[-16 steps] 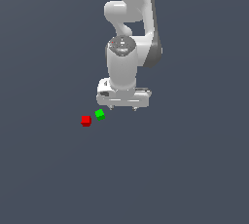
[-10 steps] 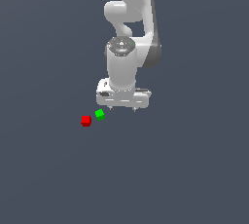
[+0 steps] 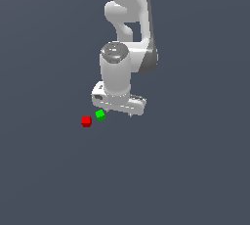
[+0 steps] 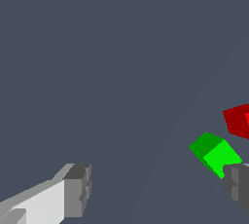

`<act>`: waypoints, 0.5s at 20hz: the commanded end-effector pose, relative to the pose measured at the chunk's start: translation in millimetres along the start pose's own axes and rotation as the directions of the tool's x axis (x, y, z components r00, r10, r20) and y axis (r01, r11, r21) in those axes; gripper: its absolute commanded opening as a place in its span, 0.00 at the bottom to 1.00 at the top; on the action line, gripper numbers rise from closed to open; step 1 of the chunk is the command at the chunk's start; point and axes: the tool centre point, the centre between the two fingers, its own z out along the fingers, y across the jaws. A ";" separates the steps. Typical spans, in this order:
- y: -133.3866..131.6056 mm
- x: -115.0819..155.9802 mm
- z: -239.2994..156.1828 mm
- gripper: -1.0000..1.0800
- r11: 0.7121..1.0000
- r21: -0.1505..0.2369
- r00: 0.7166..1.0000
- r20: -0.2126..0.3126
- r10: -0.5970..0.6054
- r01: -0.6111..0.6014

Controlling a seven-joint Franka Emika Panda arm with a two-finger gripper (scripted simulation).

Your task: Stack the red cube on top of the green cube.

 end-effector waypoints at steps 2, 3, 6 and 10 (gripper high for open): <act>11.3 9.1 6.1 0.96 0.995 0.000 0.995 0.000 0.097 -0.097; 15.2 12.0 8.1 0.96 0.992 0.000 0.992 0.000 0.129 -0.129; 29.1 20.5 14.9 0.96 0.971 0.000 0.971 -0.001 0.237 -0.237; 49.9 29.7 24.2 0.96 0.924 0.000 0.924 -0.001 0.382 -0.382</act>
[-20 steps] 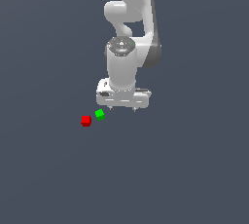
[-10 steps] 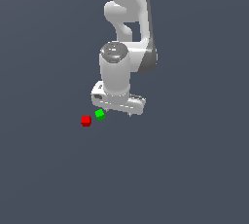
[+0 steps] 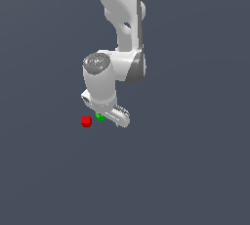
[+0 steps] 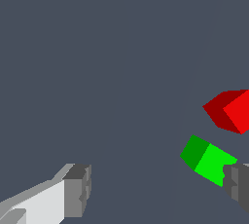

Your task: Stack the red cube on top of the green cube.

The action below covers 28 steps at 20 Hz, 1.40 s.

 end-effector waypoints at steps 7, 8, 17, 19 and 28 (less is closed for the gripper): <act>41.9 26.6 20.3 0.96 0.945 0.001 0.945 -0.001 0.328 -0.328; 47.5 28.7 22.8 0.96 0.931 0.001 0.931 -0.001 0.365 -0.365; 97.5 36.8 43.5 0.96 0.756 0.003 0.756 -0.001 0.654 -0.654; 106.1 36.3 47.1 0.96 0.718 0.003 0.718 -0.001 0.697 -0.697; 129.8 31.5 57.3 0.96 0.596 0.003 0.596 0.001 0.803 -0.803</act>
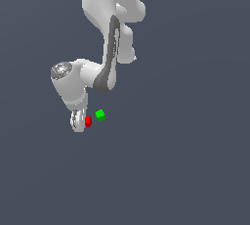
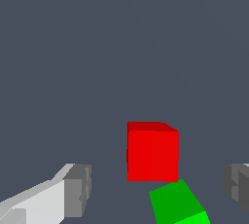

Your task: Stack the red cube on top of the green cube.

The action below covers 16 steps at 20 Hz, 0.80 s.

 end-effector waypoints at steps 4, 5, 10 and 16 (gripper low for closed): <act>4.4 2.8 2.3 0.96 0.999 0.001 0.999 0.000 0.037 -0.037; 4.3 2.7 2.2 0.96 0.999 0.001 0.999 0.000 0.036 -0.036; 3.4 1.8 1.8 0.96 1.000 0.000 1.000 0.001 0.028 -0.028; 3.8 1.9 15.0 0.96 1.000 0.000 1.000 0.001 0.028 -0.028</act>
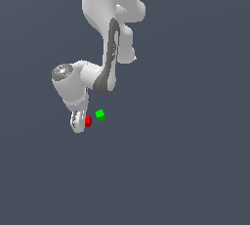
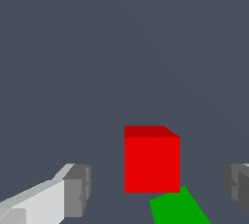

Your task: Stack the red cube on top of the green cube.

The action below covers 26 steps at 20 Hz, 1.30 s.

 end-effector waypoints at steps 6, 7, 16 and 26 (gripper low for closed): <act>1.2 -0.6 34.8 0.96 1.000 -0.001 1.000 0.001 -0.001 0.001; 1.1 -0.5 37.7 0.96 1.000 -0.001 1.000 0.001 -0.001 0.001; 0.1 -0.6 42.0 0.00 1.000 -0.001 1.000 0.001 -0.003 0.003; 0.1 -0.9 36.6 0.00 1.000 -0.001 1.000 0.001 -0.003 0.003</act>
